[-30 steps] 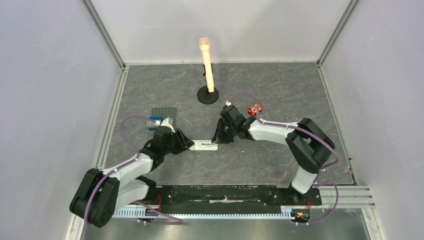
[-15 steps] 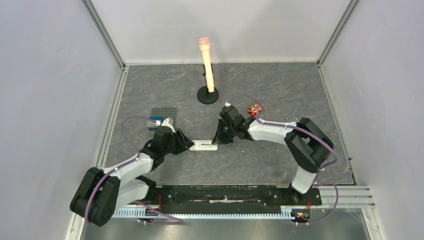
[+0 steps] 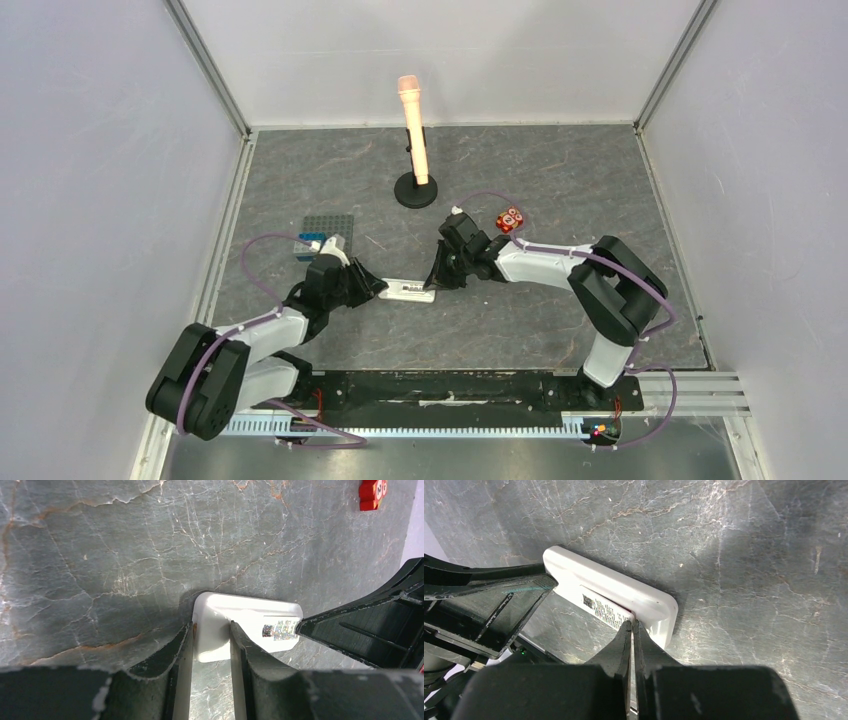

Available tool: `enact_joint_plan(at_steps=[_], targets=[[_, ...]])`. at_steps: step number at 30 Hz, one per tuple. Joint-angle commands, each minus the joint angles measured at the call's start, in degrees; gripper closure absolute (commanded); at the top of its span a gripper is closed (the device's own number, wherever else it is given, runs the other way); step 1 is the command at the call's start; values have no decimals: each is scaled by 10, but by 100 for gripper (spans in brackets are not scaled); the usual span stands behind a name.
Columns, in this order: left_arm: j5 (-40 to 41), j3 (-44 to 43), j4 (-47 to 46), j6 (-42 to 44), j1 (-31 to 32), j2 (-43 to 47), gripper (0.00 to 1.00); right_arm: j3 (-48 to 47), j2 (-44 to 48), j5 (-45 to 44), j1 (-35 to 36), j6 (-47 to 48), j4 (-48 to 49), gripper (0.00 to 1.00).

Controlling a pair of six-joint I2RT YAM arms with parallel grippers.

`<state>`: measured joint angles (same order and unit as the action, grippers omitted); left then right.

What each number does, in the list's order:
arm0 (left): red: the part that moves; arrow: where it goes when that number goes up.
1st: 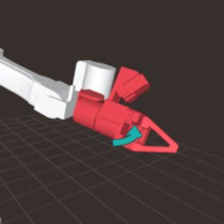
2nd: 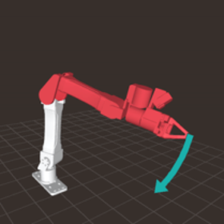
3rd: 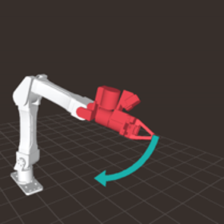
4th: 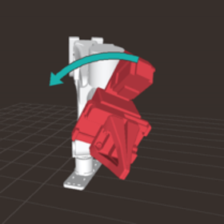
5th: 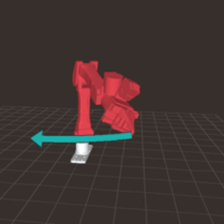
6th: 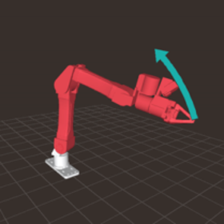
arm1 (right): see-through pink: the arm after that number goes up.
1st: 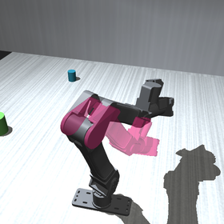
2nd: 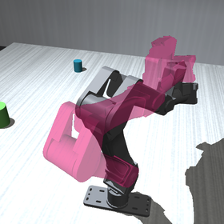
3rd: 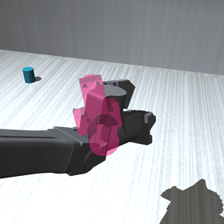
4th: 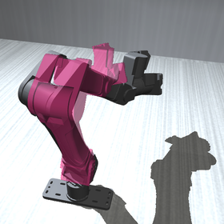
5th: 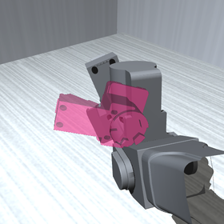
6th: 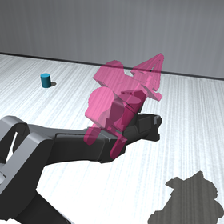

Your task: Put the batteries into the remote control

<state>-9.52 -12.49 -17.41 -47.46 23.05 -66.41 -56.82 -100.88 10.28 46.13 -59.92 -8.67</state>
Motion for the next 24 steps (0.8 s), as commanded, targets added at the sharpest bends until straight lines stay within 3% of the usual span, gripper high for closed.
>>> enact_joint_plan(at_steps=[1, 6, 16, 20, 24], targets=[[-62, 15, -61, -29, 11, -26, 72, 27, -14, 16, 22, -33, 70, 100], [-67, 22, -68, -33, 10, -20, 76, 38, -18, 23, 23, -47, 101, 100], [-77, 29, -75, -32, 11, -11, 81, 4, -33, -70, 37, 14, -5, 100], [-91, 32, -95, -33, 16, -15, 83, 14, -37, -54, 41, 4, 8, 99], [-101, 42, -124, -42, 28, -15, 84, 51, -31, 9, 40, -59, 81, 99]])
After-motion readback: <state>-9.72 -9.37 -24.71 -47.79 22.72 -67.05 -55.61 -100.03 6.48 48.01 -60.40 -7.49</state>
